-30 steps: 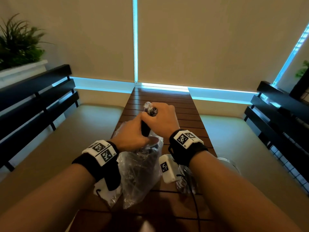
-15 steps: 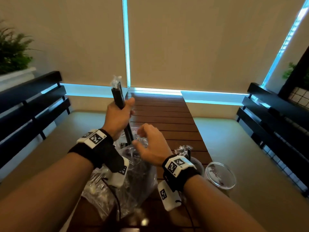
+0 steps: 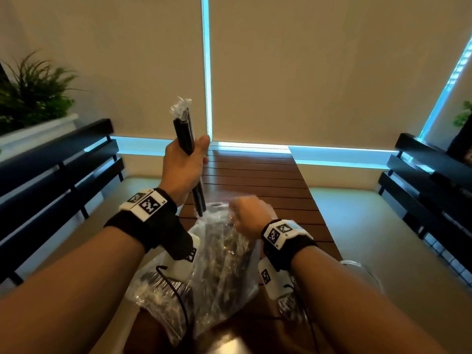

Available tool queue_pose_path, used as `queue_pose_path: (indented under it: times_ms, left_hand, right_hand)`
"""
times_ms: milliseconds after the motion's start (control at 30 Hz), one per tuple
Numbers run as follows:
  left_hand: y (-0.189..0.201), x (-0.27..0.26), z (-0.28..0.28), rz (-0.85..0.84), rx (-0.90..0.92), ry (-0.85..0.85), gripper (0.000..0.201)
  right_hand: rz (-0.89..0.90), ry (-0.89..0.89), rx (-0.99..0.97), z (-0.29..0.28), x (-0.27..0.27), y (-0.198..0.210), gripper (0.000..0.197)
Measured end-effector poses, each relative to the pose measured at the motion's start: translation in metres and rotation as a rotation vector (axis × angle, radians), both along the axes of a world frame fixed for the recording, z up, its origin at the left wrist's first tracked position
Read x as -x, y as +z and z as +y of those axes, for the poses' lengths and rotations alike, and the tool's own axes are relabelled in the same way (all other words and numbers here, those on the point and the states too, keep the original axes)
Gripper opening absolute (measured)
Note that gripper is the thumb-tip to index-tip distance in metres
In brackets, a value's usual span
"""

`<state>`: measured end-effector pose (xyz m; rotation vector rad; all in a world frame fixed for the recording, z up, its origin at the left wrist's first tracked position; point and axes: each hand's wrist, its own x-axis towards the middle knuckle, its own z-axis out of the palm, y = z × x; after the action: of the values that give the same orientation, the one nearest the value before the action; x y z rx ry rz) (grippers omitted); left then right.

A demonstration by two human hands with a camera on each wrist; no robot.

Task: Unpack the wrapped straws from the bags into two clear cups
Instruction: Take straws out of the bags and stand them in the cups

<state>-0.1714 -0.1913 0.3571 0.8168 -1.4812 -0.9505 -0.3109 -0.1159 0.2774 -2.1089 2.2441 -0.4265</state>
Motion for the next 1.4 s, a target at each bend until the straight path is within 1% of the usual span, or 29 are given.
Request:
queue_pose_path:
  times_ms: [67, 167, 233, 333, 367, 400, 433, 500, 567, 600, 667, 733, 833, 900, 967, 1000, 1033, 1100, 1133, 1167, 1200, 1233, 1267, 1333, 1367, 1400]
  left_hand:
    - [-0.001, -0.005, -0.002, 0.025, -0.025, 0.012, 0.025]
    - [0.003, -0.009, -0.006, 0.039, -0.027, 0.039, 0.028]
    - [0.005, -0.010, -0.008, 0.016, -0.004, 0.051, 0.032]
    - [0.004, -0.011, -0.010, -0.028, 0.039, 0.049, 0.033]
    - [0.003, -0.011, -0.011, -0.037, 0.044, 0.043, 0.032]
    - [0.001, -0.010, -0.011, -0.044, 0.046, 0.038, 0.030]
    - [-0.002, -0.010, -0.012, -0.050, 0.046, 0.032, 0.028]
    - [-0.010, -0.009, -0.013, -0.071, 0.041, 0.007, 0.027]
    - [-0.021, -0.008, -0.013, -0.112, 0.032, -0.035, 0.028]
    - [-0.026, -0.008, -0.013, -0.140, 0.029, -0.055, 0.028]
    - [-0.037, -0.008, -0.011, -0.212, 0.035, -0.090, 0.029]
    - [-0.048, -0.005, -0.009, -0.289, 0.028, -0.112, 0.032]
    - [-0.059, -0.001, -0.003, -0.318, 0.012, -0.119, 0.031]
    - [-0.059, 0.003, 0.003, -0.297, -0.002, -0.129, 0.028]
    - [-0.057, 0.007, 0.009, -0.267, -0.036, -0.147, 0.029]
    - [-0.056, 0.009, 0.012, -0.231, -0.075, -0.167, 0.031]
    - [-0.053, 0.011, 0.017, -0.174, -0.127, -0.193, 0.032]
    - [-0.043, 0.015, 0.028, -0.035, -0.226, -0.223, 0.036]
    - [-0.035, 0.019, 0.035, 0.012, -0.246, -0.222, 0.038]
    - [-0.026, 0.023, 0.042, 0.037, -0.244, -0.222, 0.039]
    - [-0.016, 0.027, 0.051, 0.061, -0.233, -0.234, 0.039]
    - [-0.007, 0.031, 0.061, 0.084, -0.215, -0.253, 0.037]
    - [0.001, 0.035, 0.071, 0.101, -0.184, -0.279, 0.036]
    - [0.009, 0.043, 0.094, 0.079, -0.093, -0.346, 0.036]
    - [0.008, 0.048, 0.104, 0.058, -0.052, -0.377, 0.037]
    - [0.006, 0.052, 0.114, 0.051, -0.027, -0.399, 0.037]
  right_hand:
    - [-0.063, -0.085, 0.155, -0.005, 0.008, 0.015, 0.012]
    - [-0.133, -0.268, 0.376, -0.016, 0.029, 0.044, 0.010]
    - [-0.175, -0.344, 0.523, -0.024, 0.043, 0.064, 0.009]
    - [-0.152, -0.312, 0.715, -0.032, 0.047, 0.082, 0.009]
    - [-0.112, -0.280, 0.731, -0.032, 0.043, 0.082, 0.010]
    - [-0.063, -0.244, 0.699, -0.032, 0.037, 0.077, 0.010]
    - [-0.017, -0.203, 0.622, -0.032, 0.031, 0.066, 0.009]
    - [0.019, -0.131, 0.375, -0.031, 0.018, 0.032, 0.008]
    - [0.011, -0.114, 0.134, -0.032, 0.007, -0.009, 0.013]
    - [0.004, -0.117, 0.050, -0.033, 0.004, -0.028, 0.015]
    - [-0.017, -0.118, -0.023, -0.037, 0.000, -0.054, 0.014]
    - [-0.106, -0.120, -0.048, -0.040, -0.003, -0.066, 0.014]
    - [-0.265, -0.122, -0.054, -0.040, -0.010, -0.063, 0.009]
    - [-0.380, -0.143, -0.011, -0.033, -0.012, -0.048, 0.008]
    - [-0.512, -0.129, 0.056, -0.018, -0.015, -0.026, 0.020]
    - [-0.605, -0.086, 0.079, -0.009, -0.016, -0.015, 0.026]
    - [-0.712, -0.020, 0.093, 0.003, -0.019, -0.003, 0.032]
    - [-0.869, 0.084, 0.035, 0.024, -0.023, 0.008, 0.047]
    - [-0.897, 0.099, -0.028, 0.032, -0.022, 0.008, 0.055]
    - [-0.876, 0.087, -0.081, 0.041, -0.022, 0.006, 0.061]
    - [-0.806, 0.065, -0.109, 0.049, -0.021, 0.005, 0.062]
    - [-0.757, 0.040, -0.108, 0.056, -0.019, 0.002, 0.059]
    - [-0.771, 0.010, -0.080, 0.063, -0.017, 0.000, 0.051]
    - [-0.945, -0.076, -0.010, 0.074, -0.012, 0.004, 0.026]
    - [-0.999, -0.109, 0.013, 0.077, -0.009, 0.006, 0.018]
    - [-1.007, -0.136, 0.027, 0.080, -0.004, 0.006, 0.016]
